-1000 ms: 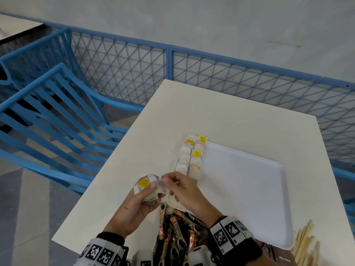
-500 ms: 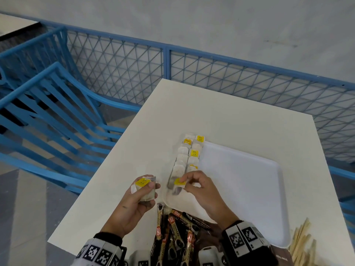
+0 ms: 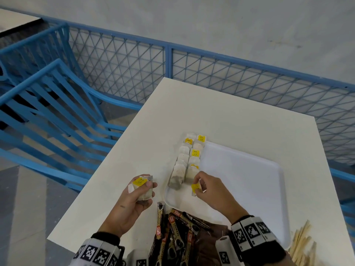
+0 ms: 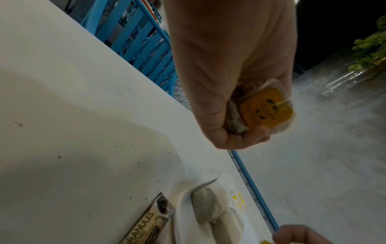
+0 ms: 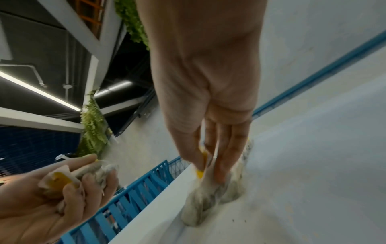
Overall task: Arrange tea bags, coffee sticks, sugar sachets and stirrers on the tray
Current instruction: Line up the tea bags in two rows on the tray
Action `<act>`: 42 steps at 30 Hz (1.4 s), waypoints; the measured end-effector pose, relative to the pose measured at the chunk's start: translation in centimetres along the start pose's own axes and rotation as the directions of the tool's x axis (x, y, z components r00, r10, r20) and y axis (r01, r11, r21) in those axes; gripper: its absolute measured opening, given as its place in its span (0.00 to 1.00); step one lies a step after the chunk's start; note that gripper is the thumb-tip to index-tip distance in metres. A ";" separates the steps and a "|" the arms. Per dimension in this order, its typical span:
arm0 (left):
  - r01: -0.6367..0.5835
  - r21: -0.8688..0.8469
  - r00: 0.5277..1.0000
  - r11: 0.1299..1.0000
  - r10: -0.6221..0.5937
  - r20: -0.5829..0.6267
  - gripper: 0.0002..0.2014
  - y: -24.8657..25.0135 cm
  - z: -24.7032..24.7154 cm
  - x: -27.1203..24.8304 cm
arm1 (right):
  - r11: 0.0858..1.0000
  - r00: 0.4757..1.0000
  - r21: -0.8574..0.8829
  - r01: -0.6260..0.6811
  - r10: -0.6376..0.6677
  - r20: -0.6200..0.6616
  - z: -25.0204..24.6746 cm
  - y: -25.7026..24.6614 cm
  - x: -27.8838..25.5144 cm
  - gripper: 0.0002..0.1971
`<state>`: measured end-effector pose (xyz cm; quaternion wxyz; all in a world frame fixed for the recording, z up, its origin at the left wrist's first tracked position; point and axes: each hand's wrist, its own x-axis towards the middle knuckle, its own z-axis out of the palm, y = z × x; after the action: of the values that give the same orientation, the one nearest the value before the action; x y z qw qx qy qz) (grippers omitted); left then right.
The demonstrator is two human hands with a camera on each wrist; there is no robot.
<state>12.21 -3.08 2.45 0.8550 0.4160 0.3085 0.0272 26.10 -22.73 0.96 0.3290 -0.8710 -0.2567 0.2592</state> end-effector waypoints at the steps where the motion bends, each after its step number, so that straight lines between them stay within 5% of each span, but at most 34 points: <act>1: -0.001 -0.003 1.000 1.000 0.001 -0.009 0.14 0.1 -0.2 0.0 | 0.999 0.998 -0.028 0.018 -0.016 0.067 -0.2 -0.2 -0.1 0.10; 4: -0.016 0.001 0.999 1.000 0.016 -0.037 0.20 0.2 -1.0 -0.2 | 0.998 0.987 -0.036 0.042 -0.035 0.159 -0.4 -0.9 0.2 0.12; 8: -0.035 -0.019 0.998 0.999 0.034 -0.046 0.16 0.3 -1.3 -0.1 | 0.999 0.988 -0.022 0.028 -0.024 0.155 -0.1 -0.8 1.5 0.03; 11: -0.018 -0.024 0.999 1.000 0.018 -0.038 0.16 0.3 -1.1 -0.2 | 0.998 0.989 0.032 -0.050 0.045 0.143 0.8 -0.1 2.4 0.09; 17: -0.019 0.021 0.999 1.000 0.020 -0.043 0.39 0.1 -1.6 0.0 | 0.991 0.994 0.102 -0.083 0.090 -0.060 1.9 0.8 3.5 0.12; 23: 0.014 -0.045 1.000 0.999 -0.014 -0.009 0.16 -0.2 -1.1 0.1 | 0.996 0.990 -0.057 -0.075 0.068 -0.122 2.6 1.0 4.0 0.15; 27: 0.028 -0.060 0.999 0.998 -0.027 0.019 0.16 -0.2 -0.5 0.0 | 0.979 0.987 -0.198 -0.040 0.008 -0.158 2.7 0.6 3.9 0.21; 29: 0.031 -0.041 0.998 0.999 -0.029 0.064 0.25 -0.1 -0.3 0.0 | 0.971 0.981 -0.236 -0.021 -0.026 -0.194 2.7 0.3 3.7 0.21; 31: 0.041 -0.028 0.995 0.999 -0.038 0.095 0.35 -0.1 -0.2 0.0 | 0.981 0.971 -0.192 0.009 -0.054 -0.233 2.6 -0.3 3.5 0.18; 34: 0.059 -0.042 0.993 0.997 -0.055 0.104 0.31 -0.1 0.0 0.1 | 0.996 0.967 0.058 0.071 -0.054 -0.248 2.3 -2.2 2.7 0.08; 38: 0.048 0.006 0.988 0.999 -0.049 0.145 0.44 -0.3 0.7 0.1 | 0.900 0.992 0.422 0.110 -0.075 -0.100 1.8 -5.4 0.8 0.03; 42: 0.073 -0.002 0.981 0.997 -0.071 0.179 0.26 -0.2 1.4 -0.3 | 0.889 0.989 0.435 0.143 -0.141 -0.037 1.8 -6.5 -0.4 0.07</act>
<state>12.69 -4.24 3.10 0.8814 0.4017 0.2454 -0.0400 22.86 -17.96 4.51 0.5344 -0.7546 -0.2546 0.2832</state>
